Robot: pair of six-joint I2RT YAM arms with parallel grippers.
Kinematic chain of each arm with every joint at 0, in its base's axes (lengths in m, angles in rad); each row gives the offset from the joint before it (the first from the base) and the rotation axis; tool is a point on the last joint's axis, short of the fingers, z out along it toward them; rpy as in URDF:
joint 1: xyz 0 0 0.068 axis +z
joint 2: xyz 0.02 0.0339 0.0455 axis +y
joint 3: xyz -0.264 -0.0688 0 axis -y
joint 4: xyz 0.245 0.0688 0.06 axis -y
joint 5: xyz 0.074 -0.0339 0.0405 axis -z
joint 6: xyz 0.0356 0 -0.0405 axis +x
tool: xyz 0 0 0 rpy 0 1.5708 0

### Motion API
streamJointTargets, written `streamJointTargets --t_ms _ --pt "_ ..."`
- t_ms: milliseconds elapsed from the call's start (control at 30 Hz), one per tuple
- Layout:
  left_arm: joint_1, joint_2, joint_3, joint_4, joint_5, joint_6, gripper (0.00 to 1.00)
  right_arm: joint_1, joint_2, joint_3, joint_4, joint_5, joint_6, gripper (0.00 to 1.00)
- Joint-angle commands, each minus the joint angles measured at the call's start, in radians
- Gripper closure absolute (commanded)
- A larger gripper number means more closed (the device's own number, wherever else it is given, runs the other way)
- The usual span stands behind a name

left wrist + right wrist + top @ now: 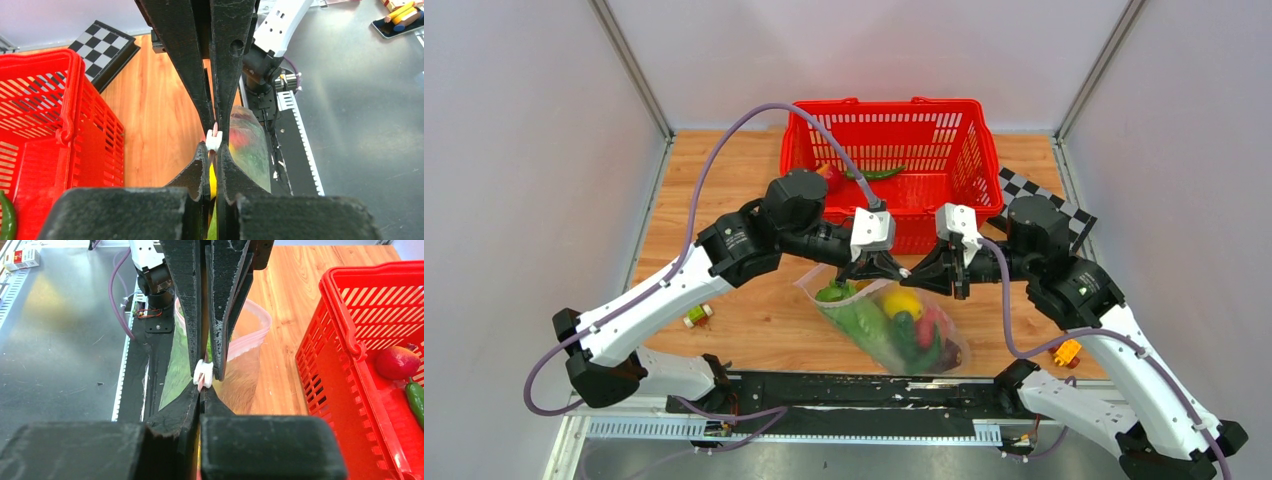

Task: Place the food in the zip-top bag and seal the zipper
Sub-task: Zip the zipper food storage bag at the center of the board.

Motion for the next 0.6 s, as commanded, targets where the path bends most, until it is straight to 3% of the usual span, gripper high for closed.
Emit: streamJointTargets --t_ms 0,33,200,267,333,400,567 --pt "-0.005 -0.032 0.013 0.087 0.004 -0.019 1.0 0.011 0.005 0.006 0.031 0.021 0.005 1.0" --pt "-0.005 -0.032 0.013 0.086 0.002 -0.019 1.0 0.011 0.002 0.005 0.033 0.028 0.006 1.0" --pt "-0.005 -0.022 0.015 0.095 0.018 -0.033 0.67 0.013 -0.007 0.0 0.061 0.022 0.017 1.0" --pt "-0.005 -0.014 0.02 0.099 0.035 -0.04 0.65 0.012 -0.005 0.0 0.062 0.022 0.017 1.0" --pt "-0.005 -0.009 0.02 0.101 0.04 -0.041 0.67 0.014 -0.001 0.0 0.06 0.022 0.017 1.0" --pt "-0.006 -0.007 0.02 0.097 0.04 -0.04 0.78 0.014 0.0 -0.001 0.059 0.024 0.018 1.0" --pt "-0.006 -0.011 0.019 0.042 0.015 -0.015 0.94 0.014 -0.023 -0.013 0.077 0.057 0.025 1.0"
